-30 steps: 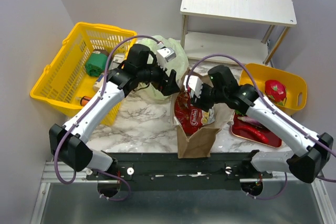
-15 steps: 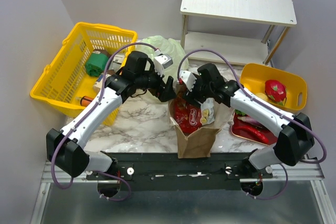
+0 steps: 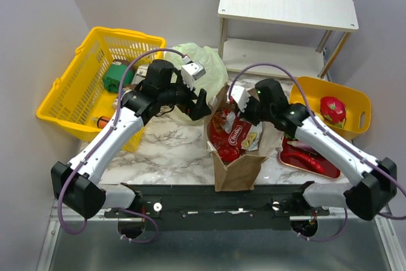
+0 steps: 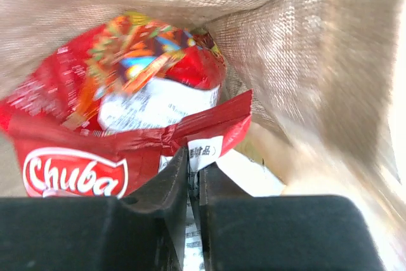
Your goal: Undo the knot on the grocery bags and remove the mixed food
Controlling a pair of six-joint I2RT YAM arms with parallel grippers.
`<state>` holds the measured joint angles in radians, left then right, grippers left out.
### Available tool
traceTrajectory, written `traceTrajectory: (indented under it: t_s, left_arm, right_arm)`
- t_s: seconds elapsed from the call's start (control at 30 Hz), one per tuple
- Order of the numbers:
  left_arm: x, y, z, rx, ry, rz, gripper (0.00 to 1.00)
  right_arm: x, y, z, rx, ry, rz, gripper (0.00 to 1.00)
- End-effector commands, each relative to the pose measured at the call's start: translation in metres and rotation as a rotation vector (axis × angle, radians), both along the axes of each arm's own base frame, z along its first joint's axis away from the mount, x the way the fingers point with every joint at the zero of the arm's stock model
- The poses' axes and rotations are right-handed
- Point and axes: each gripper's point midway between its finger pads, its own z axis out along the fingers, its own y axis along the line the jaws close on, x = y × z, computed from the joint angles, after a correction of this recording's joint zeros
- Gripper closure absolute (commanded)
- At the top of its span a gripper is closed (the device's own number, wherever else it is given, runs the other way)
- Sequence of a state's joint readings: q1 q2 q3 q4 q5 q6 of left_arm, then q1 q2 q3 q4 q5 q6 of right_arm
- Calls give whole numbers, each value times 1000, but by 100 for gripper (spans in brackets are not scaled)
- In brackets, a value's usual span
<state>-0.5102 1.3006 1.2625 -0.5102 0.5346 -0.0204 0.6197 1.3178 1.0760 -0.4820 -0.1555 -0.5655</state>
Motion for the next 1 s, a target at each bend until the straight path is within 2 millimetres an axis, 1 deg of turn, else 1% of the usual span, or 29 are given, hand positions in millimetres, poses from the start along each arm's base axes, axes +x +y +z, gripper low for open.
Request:
traceTrajectory:
  t_s: [0.0, 0.03, 0.07, 0.13, 0.17, 0.2, 0.27, 0.3, 0.33, 0.37, 0.4, 0.43, 0.47, 0.5, 0.53, 0.57, 0.6, 0.63, 0.7, 0.77, 0.8, 0.83, 0.9, 0.97]
  left_arm:
    - [10, 0, 29, -13, -127, -18, 1]
    - [11, -3, 31, -15, -134, -36, 1]
    - [9, -5, 36, -20, -148, -60, 1]
    - [5, -11, 41, -30, -179, -131, 1]
    - [3, -14, 48, -36, -200, -157, 2]
    - [2, -15, 50, -27, -236, -197, 1]
    - [-9, -21, 57, -27, -298, -285, 1]
    - [-12, -22, 58, -21, -337, -316, 1]
    - [-14, -22, 62, 0, -423, -360, 1]
    - [-21, -25, 64, 2, -445, -399, 2]
    - [-24, -27, 66, 10, -466, -420, 1]
    - [-26, -29, 68, 11, -470, -435, 1]
    - [-30, -32, 72, 0, -458, -439, 1]
    - [-31, -34, 74, -10, -445, -425, 1]
    - [-30, -36, 77, -25, -429, -402, 1]
    - [-29, -40, 86, -84, -377, -349, 1]
    - [-30, -43, 86, -110, -348, -331, 1]
    - [-30, -45, 90, -140, -318, -314, 1]
    - [-31, -50, 96, -199, -248, -284, 1]
    - [-30, -55, 94, -211, -218, -288, 1]
    - [-30, -57, 92, -223, -175, -276, 1]
    - [-28, -58, 89, -222, -159, -259, 1]
    - [-22, -62, 84, -240, -113, -235, 1]
    - [-20, -68, 83, -264, -91, -238, 1]
  right_arm:
    - [-39, -1, 50, 85, -28, 140, 86]
    - [-50, -2, 63, 108, -45, 177, 91]
    - [-67, 1, 66, 122, -21, 256, 93]
    - [-83, 2, 81, 144, -40, 336, 100]
    - [-95, 1, 89, 158, -50, 388, 100]
    - [-100, 1, 93, 161, -63, 411, 100]
    - [-108, 0, 107, 165, -115, 472, 99]
    - [-109, -1, 112, 166, -140, 487, 100]
    - [-109, -1, 121, 167, -172, 499, 100]
    - [-100, -2, 128, 164, -208, 461, 100]
    - [-89, -3, 133, 172, -220, 397, 100]
    - [-76, -5, 139, 186, -237, 312, 100]
    - [-51, -11, 154, 239, -271, 135, 100]
    - [-39, -18, 160, 271, -274, 58, 100]
    - [-30, -20, 166, 308, -261, 20, 100]
    - [-29, -16, 181, 387, -235, -5, 100]
    - [-24, -18, 188, 410, -231, -37, 100]
    - [-18, -17, 189, 422, -220, -65, 100]
    - [-8, -18, 204, 471, -237, -131, 100]
    - [0, -18, 210, 486, -255, -159, 100]
    - [2, -17, 213, 489, -258, -161, 100]
    - [3, -17, 220, 498, -270, -161, 100]
    - [6, -13, 222, 503, -269, -151, 100]
    - [8, -14, 226, 512, -276, -163, 100]
